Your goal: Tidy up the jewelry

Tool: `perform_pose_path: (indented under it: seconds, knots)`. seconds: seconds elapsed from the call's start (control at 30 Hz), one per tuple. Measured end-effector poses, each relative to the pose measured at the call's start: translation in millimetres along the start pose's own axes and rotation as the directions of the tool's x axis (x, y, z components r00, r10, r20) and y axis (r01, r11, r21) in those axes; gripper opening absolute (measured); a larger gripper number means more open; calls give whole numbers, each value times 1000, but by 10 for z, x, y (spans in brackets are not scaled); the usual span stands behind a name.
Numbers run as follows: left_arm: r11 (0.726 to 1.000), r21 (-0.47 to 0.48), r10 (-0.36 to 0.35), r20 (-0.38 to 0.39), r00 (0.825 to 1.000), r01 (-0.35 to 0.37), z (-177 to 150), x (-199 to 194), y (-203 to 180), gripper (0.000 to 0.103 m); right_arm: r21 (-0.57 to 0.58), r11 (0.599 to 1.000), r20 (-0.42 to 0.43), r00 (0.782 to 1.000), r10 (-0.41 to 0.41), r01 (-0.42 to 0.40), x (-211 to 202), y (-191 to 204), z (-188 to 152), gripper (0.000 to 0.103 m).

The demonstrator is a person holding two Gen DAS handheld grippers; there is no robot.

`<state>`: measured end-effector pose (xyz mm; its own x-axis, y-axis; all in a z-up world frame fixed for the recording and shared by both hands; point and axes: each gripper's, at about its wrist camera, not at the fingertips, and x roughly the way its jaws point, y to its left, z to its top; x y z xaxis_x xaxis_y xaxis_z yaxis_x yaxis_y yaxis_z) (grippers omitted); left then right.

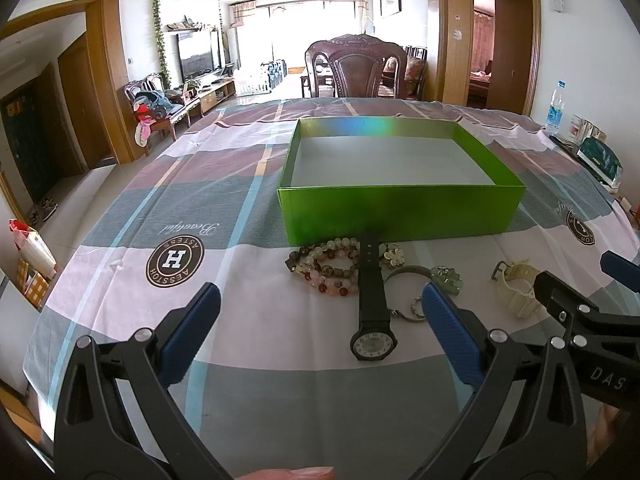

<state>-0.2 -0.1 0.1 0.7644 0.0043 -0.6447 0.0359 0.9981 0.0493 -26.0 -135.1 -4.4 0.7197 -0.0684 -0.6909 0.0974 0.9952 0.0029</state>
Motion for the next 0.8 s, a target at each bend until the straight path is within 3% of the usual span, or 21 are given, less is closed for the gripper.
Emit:
perform_pose_path:
  seconds: [0.8]
  knots:
    - [1000, 2, 0, -2, 1000, 0, -1, -1, 2, 100, 2, 1000, 0, 1000, 11, -11, -33, -23, -29, 101]
